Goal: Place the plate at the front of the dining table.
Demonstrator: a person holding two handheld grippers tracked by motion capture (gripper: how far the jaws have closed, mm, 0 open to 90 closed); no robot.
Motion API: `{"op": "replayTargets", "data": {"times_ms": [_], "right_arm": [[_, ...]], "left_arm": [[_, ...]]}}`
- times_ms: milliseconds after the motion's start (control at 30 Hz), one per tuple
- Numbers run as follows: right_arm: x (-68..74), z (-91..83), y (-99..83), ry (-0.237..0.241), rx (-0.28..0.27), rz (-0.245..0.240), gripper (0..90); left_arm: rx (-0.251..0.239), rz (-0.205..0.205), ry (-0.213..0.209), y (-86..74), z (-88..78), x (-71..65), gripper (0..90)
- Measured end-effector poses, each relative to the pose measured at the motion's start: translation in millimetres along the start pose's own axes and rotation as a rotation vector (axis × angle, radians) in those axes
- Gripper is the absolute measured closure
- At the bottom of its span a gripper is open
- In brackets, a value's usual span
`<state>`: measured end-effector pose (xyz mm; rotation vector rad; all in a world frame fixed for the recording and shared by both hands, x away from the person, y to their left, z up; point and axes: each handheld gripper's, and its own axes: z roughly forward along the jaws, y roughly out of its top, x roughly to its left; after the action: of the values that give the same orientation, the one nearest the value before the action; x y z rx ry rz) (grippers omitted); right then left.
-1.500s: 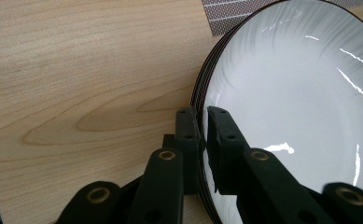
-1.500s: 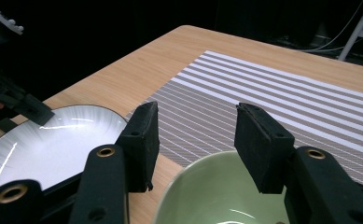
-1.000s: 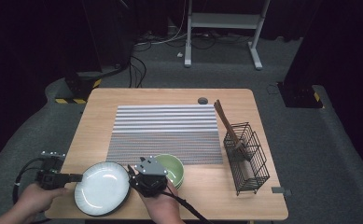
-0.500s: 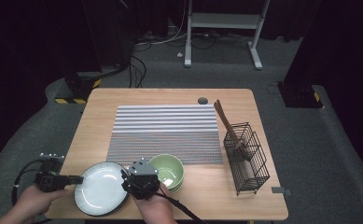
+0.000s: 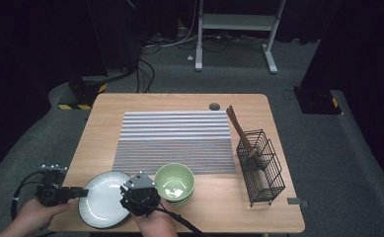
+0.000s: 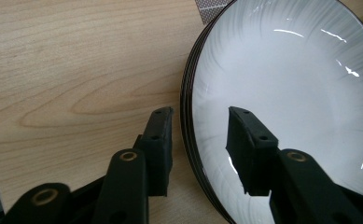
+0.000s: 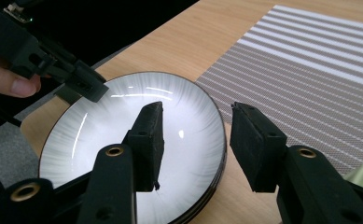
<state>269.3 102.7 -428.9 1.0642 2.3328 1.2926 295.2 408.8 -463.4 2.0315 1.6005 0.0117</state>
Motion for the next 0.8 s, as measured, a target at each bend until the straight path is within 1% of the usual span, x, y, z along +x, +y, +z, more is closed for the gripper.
{"op": "replayTargets", "data": {"times_ms": [167, 233, 267, 333, 400, 500, 567, 667, 700, 800], "right_arm": [[5.7, 8.4, -4.8, 0.006, 0.033, 0.007, 53.6], [7.5, 11.5, -6.7, 0.011, 0.048, 0.018, 53.1], [8.2, 13.2, -7.6, 0.013, 0.054, 0.021, 52.6], [9.4, 16.4, -9.2, 0.013, 0.067, 0.028, 52.4], [10.5, 19.6, -10.8, 0.01, 0.078, 0.026, 52.2], [10.6, 24.2, -13.1, 0.003, 0.095, 0.025, 51.9], [10.5, 26.8, -14.4, -0.001, 0.111, 0.033, 51.6], [10.2, 29.2, -15.5, -0.004, 0.126, 0.037, 50.9], [9.9, 30.5, -16.0, -0.002, 0.136, 0.044, 49.7], [8.6, 33.0, -17.2, -0.005, 0.144, 0.067, 47.2]], "left_arm": [[-0.004, 0.01, 0.01, -1.3, -0.1, 0.3, 55.8], [0.003, 0.013, 0.005, -1.4, -0.1, 0.7, 55.6], [0.01, 0.006, -0.002, -1.3, 0.4, 0.5, 55.5], [0.013, 0.012, -0.002, -1.8, 1.3, -0.3, 55.1], [0.015, 0.012, -0.005, -2.0, 1.6, -0.4, 54.5], [0.021, 0.016, -0.012, -2.3, 2.4, -0.8, 54.6], [0.027, 0.034, -0.008, -2.6, 2.4, -1.7, 54.8], [0.029, 0.033, -0.01, -2.2, 1.4, -1.8, 54.4], [0.029, 0.029, -0.014, -2.0, 1.2, -2.0, 53.9], [0.032, 0.032, -0.014, -1.8, 1.3, -1.6, 53.8]]}}
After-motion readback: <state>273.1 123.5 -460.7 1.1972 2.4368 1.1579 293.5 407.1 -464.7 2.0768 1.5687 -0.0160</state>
